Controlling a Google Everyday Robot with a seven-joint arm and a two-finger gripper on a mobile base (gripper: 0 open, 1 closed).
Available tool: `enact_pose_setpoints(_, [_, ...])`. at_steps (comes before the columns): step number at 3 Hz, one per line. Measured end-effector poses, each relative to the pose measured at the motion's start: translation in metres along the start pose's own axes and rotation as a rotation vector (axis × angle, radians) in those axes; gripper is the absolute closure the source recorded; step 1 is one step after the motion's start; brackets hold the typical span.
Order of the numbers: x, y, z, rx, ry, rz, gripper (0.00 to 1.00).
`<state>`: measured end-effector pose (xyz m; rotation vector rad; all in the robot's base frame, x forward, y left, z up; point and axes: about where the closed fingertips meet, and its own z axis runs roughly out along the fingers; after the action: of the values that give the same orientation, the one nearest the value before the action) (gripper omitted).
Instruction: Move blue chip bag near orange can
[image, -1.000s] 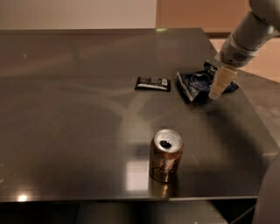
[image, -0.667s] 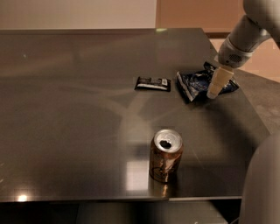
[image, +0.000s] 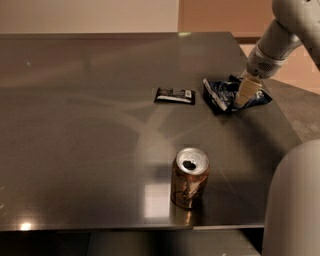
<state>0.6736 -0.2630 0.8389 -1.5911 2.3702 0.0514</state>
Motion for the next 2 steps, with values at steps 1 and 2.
enact_pose_setpoints(1, [-0.001,0.006,-0.005,-0.013,-0.009,0.000,0.65])
enact_pose_setpoints(2, [-0.006,0.025,-0.021,-0.028,-0.034,-0.019,0.88])
